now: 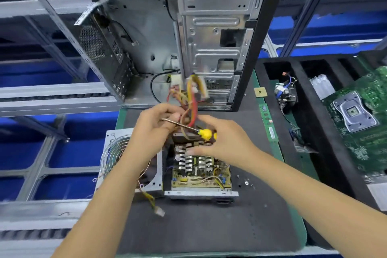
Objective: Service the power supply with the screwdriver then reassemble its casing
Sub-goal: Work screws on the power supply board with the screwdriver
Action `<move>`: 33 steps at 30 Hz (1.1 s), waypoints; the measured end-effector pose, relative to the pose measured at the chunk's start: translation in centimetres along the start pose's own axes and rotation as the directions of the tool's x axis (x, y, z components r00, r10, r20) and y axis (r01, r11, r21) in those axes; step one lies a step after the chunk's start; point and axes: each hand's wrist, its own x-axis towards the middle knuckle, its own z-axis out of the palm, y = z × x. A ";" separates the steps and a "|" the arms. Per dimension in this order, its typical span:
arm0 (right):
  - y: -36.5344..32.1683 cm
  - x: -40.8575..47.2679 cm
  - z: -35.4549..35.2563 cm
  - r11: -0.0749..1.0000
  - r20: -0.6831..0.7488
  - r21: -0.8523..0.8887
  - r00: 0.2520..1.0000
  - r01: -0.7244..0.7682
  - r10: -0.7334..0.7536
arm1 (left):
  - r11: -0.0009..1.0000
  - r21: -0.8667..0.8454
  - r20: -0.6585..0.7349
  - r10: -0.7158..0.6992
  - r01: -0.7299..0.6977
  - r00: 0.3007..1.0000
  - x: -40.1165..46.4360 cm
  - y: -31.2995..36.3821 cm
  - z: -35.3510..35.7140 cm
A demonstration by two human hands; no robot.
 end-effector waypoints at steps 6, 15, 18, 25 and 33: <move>0.8 1.0 -0.7 0.994 -0.072 0.104 0.997 -0.024 0.032 | 0.883 -0.420 0.334 -0.062 0.208 0.941 1.1 1.3 -0.8; 6.1 -0.4 -4.2 0.985 -0.410 0.103 0.896 -0.138 0.169 | 0.939 0.336 0.382 -0.060 -0.078 0.922 3.1 -2.9 1.0; 7.4 -0.4 -4.1 0.964 -0.396 0.195 0.885 -0.179 0.244 | 0.865 0.482 0.427 -0.094 -0.138 0.899 3.3 -4.6 1.0; 8.4 1.7 -1.7 0.899 -0.316 0.429 0.919 -0.083 0.235 | 0.882 0.446 0.442 -0.069 -0.152 0.894 2.7 -5.1 0.7; 9.0 3.9 -1.8 0.988 -0.180 0.148 0.980 -0.053 0.079 | 0.873 0.451 0.486 -0.064 -0.188 0.872 1.6 -5.1 0.5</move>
